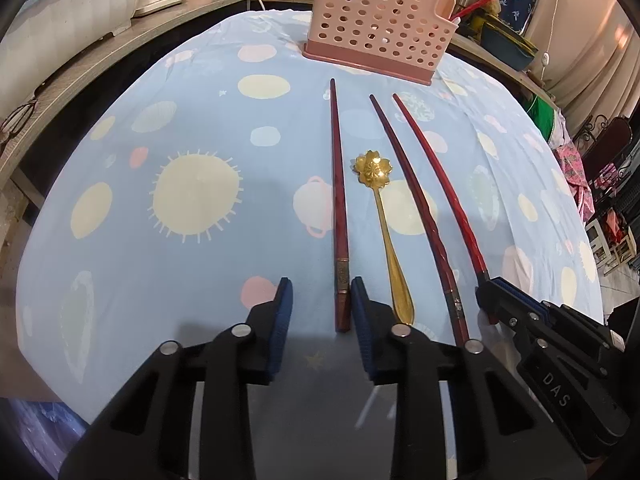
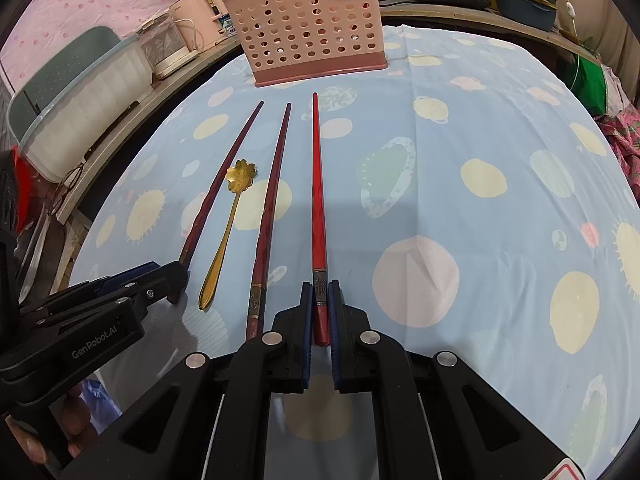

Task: Organize utensils
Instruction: 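Grasp a dark-red chopstick with the left gripper while the right gripper holds its red chopstick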

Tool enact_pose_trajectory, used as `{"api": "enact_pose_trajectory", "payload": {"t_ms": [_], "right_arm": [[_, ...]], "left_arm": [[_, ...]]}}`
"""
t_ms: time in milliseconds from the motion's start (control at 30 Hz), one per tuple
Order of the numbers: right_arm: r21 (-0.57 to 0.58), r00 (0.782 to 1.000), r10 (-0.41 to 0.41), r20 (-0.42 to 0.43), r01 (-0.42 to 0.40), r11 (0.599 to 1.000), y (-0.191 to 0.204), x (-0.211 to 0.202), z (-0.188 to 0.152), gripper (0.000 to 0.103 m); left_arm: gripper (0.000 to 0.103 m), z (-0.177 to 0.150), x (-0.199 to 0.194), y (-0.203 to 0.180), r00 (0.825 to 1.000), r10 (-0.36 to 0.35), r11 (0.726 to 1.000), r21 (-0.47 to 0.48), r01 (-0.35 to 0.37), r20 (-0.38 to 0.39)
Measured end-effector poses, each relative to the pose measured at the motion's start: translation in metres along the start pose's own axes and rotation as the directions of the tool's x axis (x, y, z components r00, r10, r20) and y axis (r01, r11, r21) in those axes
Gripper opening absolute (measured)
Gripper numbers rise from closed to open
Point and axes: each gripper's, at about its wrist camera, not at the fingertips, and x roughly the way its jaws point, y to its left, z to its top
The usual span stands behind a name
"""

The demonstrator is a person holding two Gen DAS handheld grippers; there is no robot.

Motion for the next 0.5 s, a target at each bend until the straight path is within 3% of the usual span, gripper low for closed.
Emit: {"api": "enact_pose_trajectory", "payload": {"t_ms": [133, 500], "right_arm": [[0.001, 1.000, 0.002, 0.000, -0.002, 1.000, 0.000, 0.000, 0.000, 0.007], [0.024, 0.999, 0.004, 0.047, -0.005, 1.000, -0.010, -0.028, -0.002, 0.007]], "left_arm": [[0.008, 0.000, 0.001, 0.000, 1.000, -0.011, 1.000, 0.003, 0.011, -0.002], [0.008, 0.006, -0.034, 0.010, 0.998, -0.012, 0.999, -0.031, 0.014, 0.068]]}}
